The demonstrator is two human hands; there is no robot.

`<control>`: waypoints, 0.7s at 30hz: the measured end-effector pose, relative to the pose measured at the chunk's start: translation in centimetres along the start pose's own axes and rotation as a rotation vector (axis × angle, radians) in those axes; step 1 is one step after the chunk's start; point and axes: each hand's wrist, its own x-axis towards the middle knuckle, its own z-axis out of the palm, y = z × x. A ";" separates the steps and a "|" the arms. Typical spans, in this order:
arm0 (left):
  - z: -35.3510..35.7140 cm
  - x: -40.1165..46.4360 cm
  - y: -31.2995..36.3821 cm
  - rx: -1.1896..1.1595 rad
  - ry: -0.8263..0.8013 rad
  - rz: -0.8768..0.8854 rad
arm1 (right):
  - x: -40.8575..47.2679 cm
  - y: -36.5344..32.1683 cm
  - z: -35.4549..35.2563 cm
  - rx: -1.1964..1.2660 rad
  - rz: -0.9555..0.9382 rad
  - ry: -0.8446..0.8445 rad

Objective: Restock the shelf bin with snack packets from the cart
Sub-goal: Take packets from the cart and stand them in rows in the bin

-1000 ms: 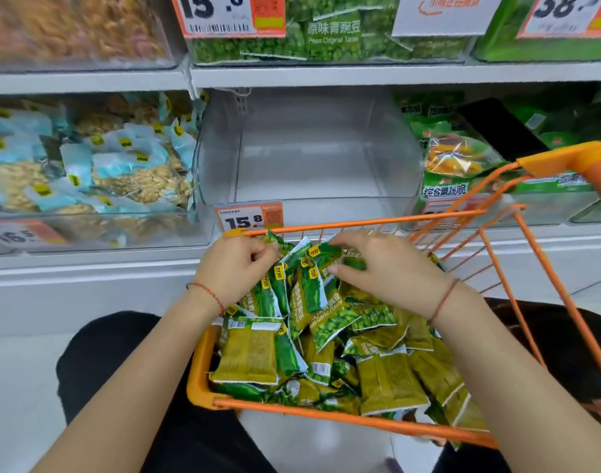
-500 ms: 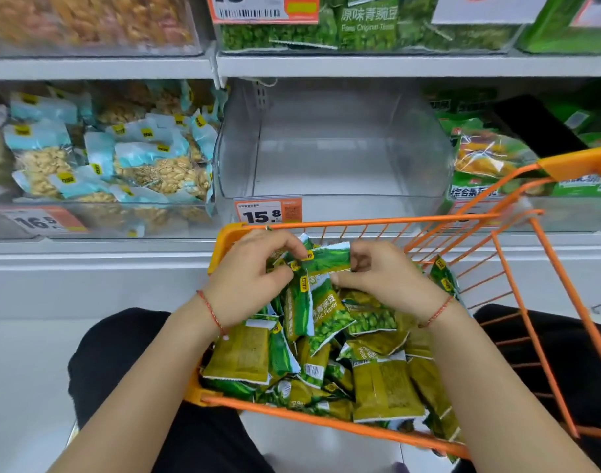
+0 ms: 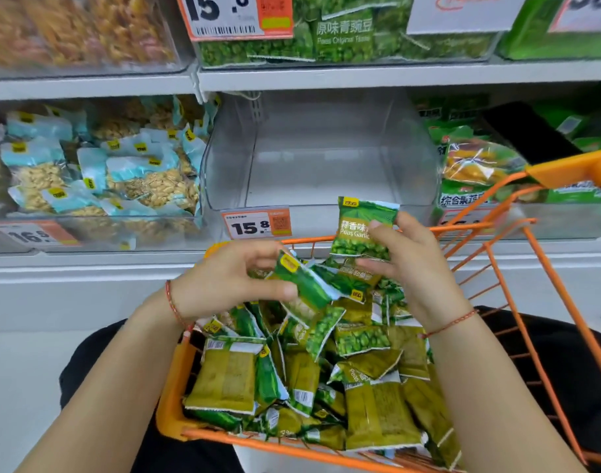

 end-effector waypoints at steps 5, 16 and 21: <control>1.8 1.8 2.6 -0.182 0.362 0.013 | -0.2 0.3 0.6 0.103 0.012 -0.083; 4.3 4.2 2.6 -0.229 0.642 -0.017 | -1.4 -0.1 1.2 0.209 -0.049 -0.164; 3.8 4.6 2.7 -0.258 0.716 -0.022 | -1.3 -0.3 1.3 0.284 -0.017 -0.143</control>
